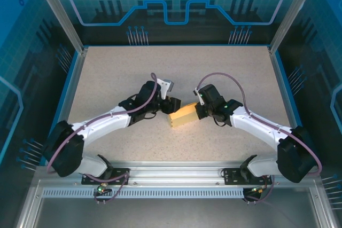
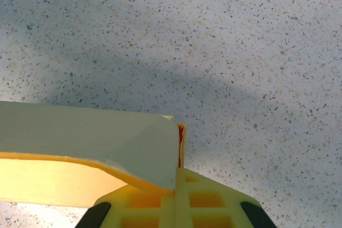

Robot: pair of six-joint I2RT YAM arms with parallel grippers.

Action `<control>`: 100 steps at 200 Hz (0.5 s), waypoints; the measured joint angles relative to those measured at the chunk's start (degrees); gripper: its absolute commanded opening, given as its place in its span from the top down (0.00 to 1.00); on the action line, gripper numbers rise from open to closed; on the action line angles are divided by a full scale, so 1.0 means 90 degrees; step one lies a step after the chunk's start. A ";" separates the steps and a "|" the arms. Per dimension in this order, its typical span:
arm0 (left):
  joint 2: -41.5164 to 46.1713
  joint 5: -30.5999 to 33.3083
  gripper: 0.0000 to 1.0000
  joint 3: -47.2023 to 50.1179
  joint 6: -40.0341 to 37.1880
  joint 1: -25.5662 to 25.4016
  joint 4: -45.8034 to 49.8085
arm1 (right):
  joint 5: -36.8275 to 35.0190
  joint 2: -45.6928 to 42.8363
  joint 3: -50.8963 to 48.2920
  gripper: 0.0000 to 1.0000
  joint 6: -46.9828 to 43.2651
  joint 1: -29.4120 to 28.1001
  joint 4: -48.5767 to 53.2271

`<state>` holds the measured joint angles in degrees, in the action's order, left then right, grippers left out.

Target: Fold the paper box

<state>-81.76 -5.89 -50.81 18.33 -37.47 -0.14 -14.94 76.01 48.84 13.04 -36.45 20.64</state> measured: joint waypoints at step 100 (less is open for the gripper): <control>-0.0617 -0.1124 0.60 -0.0238 -0.0661 0.0010 0.0284 | -0.0005 0.0000 0.0000 0.93 0.0000 0.0000 0.0002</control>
<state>-87.31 -16.01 -52.95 12.38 -37.39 2.42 -14.98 76.01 48.84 13.04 -36.45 20.67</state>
